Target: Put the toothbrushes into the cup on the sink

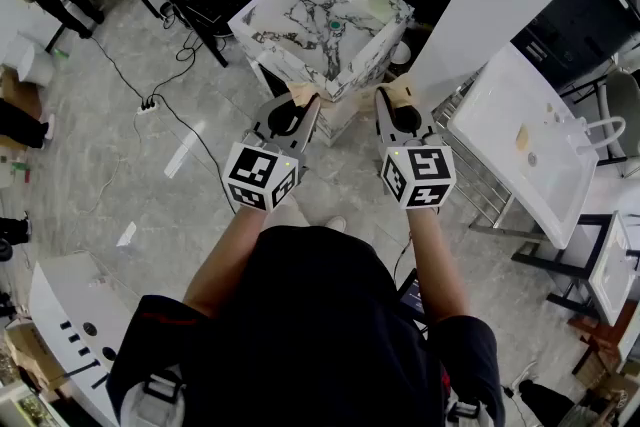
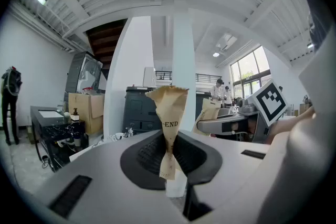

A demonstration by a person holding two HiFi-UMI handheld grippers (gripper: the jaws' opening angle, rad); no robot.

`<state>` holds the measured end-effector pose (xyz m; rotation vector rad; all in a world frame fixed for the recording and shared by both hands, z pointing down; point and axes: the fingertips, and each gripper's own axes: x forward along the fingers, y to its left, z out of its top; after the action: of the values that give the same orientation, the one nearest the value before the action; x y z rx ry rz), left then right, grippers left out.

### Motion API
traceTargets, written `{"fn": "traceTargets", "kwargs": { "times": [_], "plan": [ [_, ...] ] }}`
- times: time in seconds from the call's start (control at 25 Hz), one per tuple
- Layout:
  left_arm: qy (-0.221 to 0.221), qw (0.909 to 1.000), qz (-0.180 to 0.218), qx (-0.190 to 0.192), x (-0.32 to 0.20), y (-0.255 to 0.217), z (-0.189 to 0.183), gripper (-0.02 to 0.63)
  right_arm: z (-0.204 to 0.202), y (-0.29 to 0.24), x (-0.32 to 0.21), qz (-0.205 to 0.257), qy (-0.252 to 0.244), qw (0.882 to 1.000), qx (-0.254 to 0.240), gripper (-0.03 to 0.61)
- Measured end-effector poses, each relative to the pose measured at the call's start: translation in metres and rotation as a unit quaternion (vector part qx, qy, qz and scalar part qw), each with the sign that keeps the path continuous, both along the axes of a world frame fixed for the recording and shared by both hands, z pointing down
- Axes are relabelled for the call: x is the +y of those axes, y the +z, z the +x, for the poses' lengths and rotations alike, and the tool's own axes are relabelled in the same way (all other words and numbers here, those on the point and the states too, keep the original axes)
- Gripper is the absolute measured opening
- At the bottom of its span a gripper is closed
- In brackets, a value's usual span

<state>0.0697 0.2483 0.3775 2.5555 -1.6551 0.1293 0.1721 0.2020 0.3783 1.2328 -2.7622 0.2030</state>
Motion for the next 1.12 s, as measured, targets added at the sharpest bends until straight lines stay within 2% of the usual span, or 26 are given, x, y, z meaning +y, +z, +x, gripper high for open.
{"fn": "traceTargets", "kwargs": {
  "times": [0.32,0.68,1.12],
  "plan": [
    [-0.011,0.9999,-0.002,0.0,0.005,0.001,0.004,0.044,0.004,0.003,0.006,-0.004,-0.005,1.0,0.002,0.055],
    [-0.026,0.9996,-0.006,0.006,-0.002,0.003,-0.009,0.044,-0.006,0.007,-0.006,-0.011,-0.011,1.0,0.003,0.055],
    [-0.016,0.9995,-0.023,0.016,-0.055,0.014,-0.037,0.044,-0.041,0.018,-0.055,-0.025,-0.011,0.999,0.016,0.055]
  ]
}}
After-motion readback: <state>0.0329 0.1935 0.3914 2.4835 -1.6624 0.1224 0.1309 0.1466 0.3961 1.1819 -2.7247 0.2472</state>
